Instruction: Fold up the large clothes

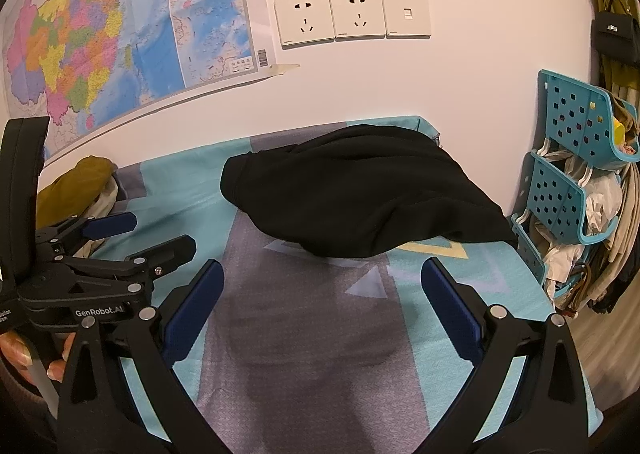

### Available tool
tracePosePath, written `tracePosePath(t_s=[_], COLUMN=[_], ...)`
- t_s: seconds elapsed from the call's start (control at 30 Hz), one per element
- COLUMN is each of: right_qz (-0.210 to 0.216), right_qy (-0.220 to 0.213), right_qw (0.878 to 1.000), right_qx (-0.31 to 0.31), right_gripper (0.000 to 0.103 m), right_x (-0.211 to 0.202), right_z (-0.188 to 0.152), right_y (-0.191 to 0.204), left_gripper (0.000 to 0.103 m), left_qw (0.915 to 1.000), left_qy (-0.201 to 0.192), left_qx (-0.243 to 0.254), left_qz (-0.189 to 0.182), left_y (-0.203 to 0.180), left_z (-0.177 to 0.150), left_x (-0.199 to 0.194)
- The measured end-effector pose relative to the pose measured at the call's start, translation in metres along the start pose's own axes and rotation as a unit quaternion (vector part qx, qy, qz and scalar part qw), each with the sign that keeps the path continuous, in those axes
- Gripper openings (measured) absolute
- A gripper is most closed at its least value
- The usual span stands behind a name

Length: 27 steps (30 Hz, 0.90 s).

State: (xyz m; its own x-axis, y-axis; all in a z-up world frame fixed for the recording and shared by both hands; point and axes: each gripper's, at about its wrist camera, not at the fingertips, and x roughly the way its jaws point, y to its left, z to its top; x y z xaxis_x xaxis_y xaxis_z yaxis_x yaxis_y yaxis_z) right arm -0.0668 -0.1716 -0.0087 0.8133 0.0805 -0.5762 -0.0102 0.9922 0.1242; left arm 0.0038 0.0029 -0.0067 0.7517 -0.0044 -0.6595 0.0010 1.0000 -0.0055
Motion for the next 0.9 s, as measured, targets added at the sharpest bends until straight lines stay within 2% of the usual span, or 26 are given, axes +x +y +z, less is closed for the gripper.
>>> tracePosePath(t_s=[0.9], right_qz=[0.0], right_qy=[-0.001], right_qw=[1.0], right_qx=[0.001], right_gripper=[0.097], right_x=[0.0002], right_z=[-0.0008], right_y=[0.0004], left_gripper=[0.096], left_qw=[1.0], left_qy=[0.001], left_qx=[-0.004], left_qz=[-0.001], left_y=[-0.0005], left_z=[-0.0027], left_x=[-0.0004])
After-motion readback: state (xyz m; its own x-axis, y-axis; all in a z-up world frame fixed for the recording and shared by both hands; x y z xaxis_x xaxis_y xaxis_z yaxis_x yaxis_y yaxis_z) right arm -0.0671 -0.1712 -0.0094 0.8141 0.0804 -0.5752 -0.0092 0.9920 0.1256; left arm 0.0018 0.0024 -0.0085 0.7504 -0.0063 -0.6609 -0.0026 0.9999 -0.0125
